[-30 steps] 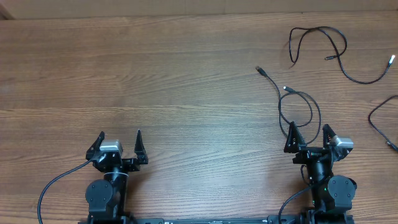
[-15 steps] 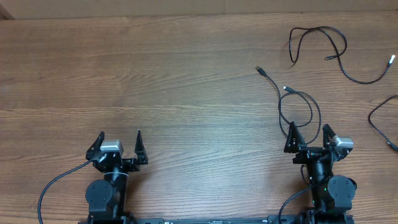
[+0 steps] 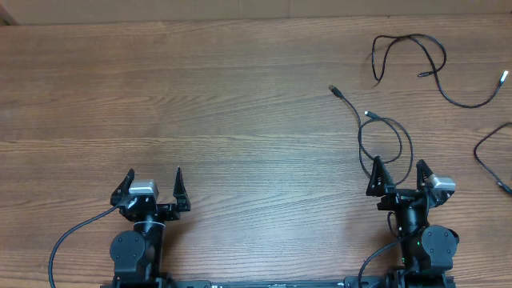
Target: Untangle cables
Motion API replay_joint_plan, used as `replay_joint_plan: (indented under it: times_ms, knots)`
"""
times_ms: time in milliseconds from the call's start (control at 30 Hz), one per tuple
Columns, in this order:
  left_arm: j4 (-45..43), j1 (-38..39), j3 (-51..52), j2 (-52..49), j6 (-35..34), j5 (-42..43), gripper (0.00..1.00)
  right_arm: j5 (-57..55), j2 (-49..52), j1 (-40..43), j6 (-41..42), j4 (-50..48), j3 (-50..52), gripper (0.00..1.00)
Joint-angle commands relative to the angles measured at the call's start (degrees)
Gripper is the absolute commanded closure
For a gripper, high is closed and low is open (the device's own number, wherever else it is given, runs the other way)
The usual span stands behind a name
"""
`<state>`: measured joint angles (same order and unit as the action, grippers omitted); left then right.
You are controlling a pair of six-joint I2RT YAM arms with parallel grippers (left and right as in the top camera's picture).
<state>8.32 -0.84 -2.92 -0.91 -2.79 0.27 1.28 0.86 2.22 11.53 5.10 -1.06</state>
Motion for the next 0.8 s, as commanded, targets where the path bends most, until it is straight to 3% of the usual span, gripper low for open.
replay_joint_plan:
  times_ms: [0, 433, 767]
  knots:
    - [-0.04, 0.11, 0.85, 0.15, 0.92, 0.42, 0.0, -1.22, -0.2, 0.11, -5.14, -0.28, 0.59, 0.0]
    - [-0.04, 0.11, 0.85, 0.17, 0.92, 0.42, 0.0, -1.2, -0.2, 0.11, -16.59, -0.28, 0.59, 0.0]
    - [-0.04, 0.11, 0.85, 0.17, 0.92, 0.42, 0.0, -1.22, -0.2, 0.11, -16.55, -0.28, 0.59, 0.0]
